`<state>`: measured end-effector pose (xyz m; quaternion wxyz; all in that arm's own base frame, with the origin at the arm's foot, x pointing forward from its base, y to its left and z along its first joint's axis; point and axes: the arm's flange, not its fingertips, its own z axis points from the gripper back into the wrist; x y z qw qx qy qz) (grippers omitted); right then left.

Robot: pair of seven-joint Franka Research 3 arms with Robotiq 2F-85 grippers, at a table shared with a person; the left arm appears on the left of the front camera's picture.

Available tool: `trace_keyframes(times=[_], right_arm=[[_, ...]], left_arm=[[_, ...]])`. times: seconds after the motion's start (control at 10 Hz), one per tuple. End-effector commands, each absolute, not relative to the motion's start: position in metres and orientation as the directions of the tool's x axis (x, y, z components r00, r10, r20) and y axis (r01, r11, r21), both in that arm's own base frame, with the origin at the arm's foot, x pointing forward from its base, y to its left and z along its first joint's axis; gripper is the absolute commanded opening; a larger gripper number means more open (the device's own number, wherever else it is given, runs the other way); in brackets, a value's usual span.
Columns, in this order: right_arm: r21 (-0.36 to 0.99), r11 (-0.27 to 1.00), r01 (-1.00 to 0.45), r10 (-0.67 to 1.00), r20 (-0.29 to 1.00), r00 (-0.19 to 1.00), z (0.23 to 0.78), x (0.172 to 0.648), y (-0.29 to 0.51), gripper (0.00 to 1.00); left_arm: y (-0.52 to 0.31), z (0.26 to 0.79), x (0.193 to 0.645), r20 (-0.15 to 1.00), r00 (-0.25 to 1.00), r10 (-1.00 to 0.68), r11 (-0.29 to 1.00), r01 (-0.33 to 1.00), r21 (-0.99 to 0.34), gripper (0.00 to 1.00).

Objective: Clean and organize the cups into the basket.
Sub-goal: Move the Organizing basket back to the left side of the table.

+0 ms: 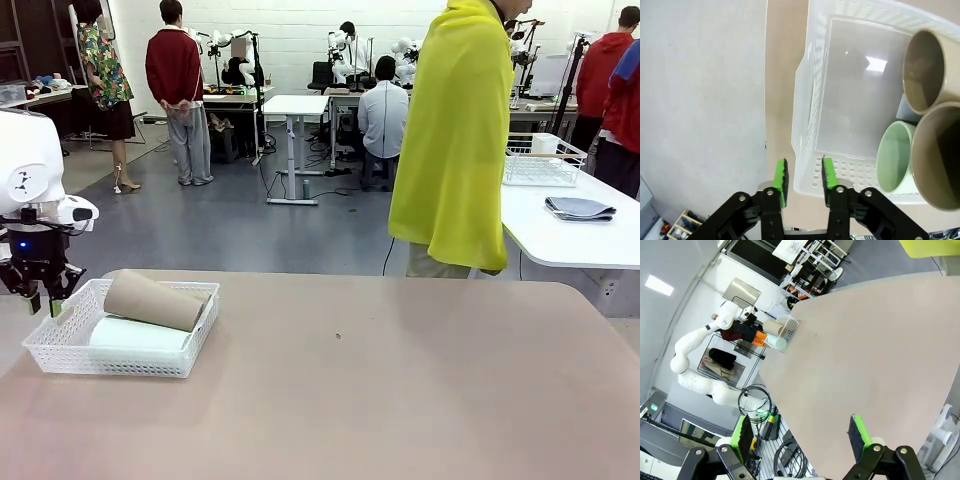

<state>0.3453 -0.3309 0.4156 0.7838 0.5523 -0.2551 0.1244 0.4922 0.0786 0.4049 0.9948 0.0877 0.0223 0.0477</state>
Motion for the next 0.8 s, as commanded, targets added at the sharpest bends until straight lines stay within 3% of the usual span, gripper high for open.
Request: trace_keyframes(times=[0.0,0.5,0.7], right_arm=[[0.790,0.371,-0.489,-0.084,0.553,0.829,0.414,0.343,-0.327,1.00],[0.790,0.371,-0.489,-0.084,0.553,0.829,0.414,0.343,-0.327,1.00],[0.790,0.371,-0.489,-0.084,0.553,0.829,0.414,0.343,-0.327,1.00]], left_arm=[[0.084,0.406,0.489,-0.028,0.997,0.078,0.984,-0.073,0.163,1.00],[0.083,0.415,0.485,-0.016,0.991,0.130,0.976,-0.125,0.177,1.00],[0.064,0.439,0.467,-0.020,0.965,0.260,0.964,-0.259,0.057,1.00]])
